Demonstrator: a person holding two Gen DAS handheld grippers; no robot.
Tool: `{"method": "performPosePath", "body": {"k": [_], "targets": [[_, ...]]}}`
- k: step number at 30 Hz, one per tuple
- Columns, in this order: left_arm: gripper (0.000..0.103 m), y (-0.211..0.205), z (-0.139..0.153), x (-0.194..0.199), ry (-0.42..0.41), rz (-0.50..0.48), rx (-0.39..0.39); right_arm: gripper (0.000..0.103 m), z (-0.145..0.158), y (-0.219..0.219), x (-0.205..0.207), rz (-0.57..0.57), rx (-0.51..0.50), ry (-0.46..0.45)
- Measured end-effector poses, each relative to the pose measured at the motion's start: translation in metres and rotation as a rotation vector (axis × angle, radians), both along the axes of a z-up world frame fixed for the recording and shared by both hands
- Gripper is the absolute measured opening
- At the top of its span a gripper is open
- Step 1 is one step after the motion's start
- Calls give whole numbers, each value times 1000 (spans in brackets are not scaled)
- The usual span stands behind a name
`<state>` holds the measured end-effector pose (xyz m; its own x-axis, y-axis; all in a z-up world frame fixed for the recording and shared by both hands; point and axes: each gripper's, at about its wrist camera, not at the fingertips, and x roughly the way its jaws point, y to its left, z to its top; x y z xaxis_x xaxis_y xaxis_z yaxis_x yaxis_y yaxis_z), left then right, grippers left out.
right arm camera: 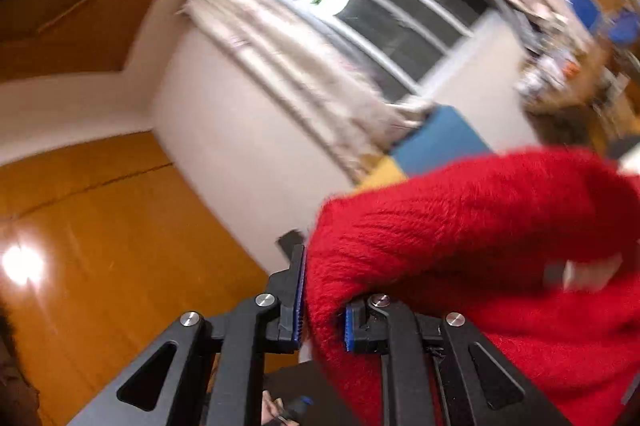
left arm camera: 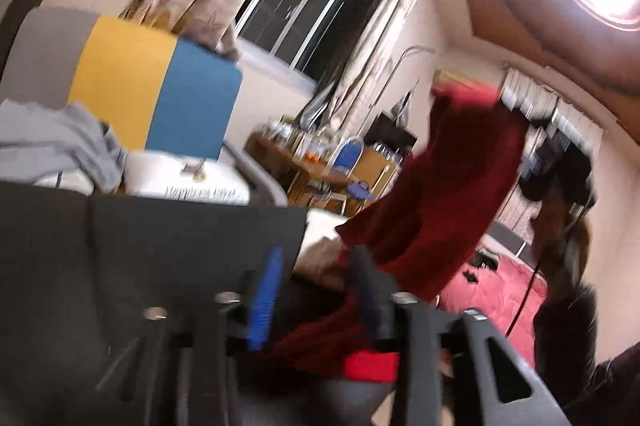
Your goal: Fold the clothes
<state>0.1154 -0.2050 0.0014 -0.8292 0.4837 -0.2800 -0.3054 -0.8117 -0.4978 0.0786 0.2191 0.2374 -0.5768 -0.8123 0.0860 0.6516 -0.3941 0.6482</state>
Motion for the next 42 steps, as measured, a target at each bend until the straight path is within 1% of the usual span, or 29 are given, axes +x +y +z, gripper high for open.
{"method": "performPosePath", "body": {"k": [1, 4, 6, 7, 8, 10, 13, 14, 15, 16, 19, 20, 21, 22, 23, 24, 25, 26, 27, 29, 31, 32, 33, 35, 37, 39, 42], "targets": [[61, 3, -5, 1, -14, -27, 20, 15, 1, -11, 1, 14, 5, 13], [64, 10, -19, 4, -56, -109, 82, 15, 8, -41, 14, 79, -1, 26], [66, 6, -20, 13, -56, -132, 126, 15, 5, -58, 20, 109, -1, 35], [69, 3, -20, 18, -53, -140, 149, 15, 3, -67, 23, 124, -1, 39], [74, 0, -20, 23, -51, -148, 172, 15, 3, -73, 24, 135, -3, 43], [75, -6, -19, 33, -45, -163, 217, 15, 7, -89, 32, 152, -13, 63], [75, -15, -18, 48, -37, -187, 286, 15, 9, -118, 30, 173, -19, 86], [73, -18, -18, 53, -34, -195, 308, 15, 13, -132, 26, 173, -10, 95], [72, -28, -17, 57, -30, -160, 322, 15, 15, -145, 17, 182, -9, 88], [71, -47, -16, 61, -27, -91, 335, 15, 16, -156, 11, 178, 1, 85], [71, -104, -22, 73, -69, 157, 356, 15, 23, -203, -8, 31, 107, 113], [71, -122, -25, 77, -86, 241, 361, 16, 21, -222, -23, 4, 135, 88], [71, -135, -30, 80, -105, 295, 360, 22, 19, -242, -38, -21, 162, 58], [71, -144, -36, 84, -127, 332, 356, 29, 11, -267, -59, 21, 218, 1], [71, -150, -45, 85, -158, 359, 362, 49, 2, -293, -80, 72, 278, -61], [71, -154, -57, 86, -195, 380, 373, 67, -13, -310, -96, 114, 330, -131], [71, -153, -68, 84, -234, 377, 381, 72, -29, -326, -112, 156, 380, -202], [71, -149, -80, 80, -273, 360, 386, 73, -44, -343, -128, 197, 429, -274], [71, -145, -91, 76, -313, 343, 392, 73, -60, -350, -138, 229, 461, -326], [71, -136, -114, 69, -393, 308, 402, 73, -94, -349, -149, 278, 480, -387], [71, -125, -135, 58, -435, 252, 477, 75, -121, -330, -148, 290, 515, -399], [72, -119, -144, 55, -453, 235, 506, 80, -133, -320, -147, 296, 533, -404], [72, -113, -152, 53, -473, 226, 527, 84, -147, -305, -143, 285, 580, -401], [72, -101, -166, 51, -534, 242, 511, 87, -174, -274, -130, 252, 696, -389], [72, -89, -179, 52, -589, 242, 499, 87, -209, -236, -109, 229, 847, -389], [72, -77, -186, 49, -622, 246, 480, 87, -240, -202, -84, 218, 982, -394], [74, -62, -185, 38, -641, 264, 438, 87, -282, -145, -38, 267, 1088, -452]]}}
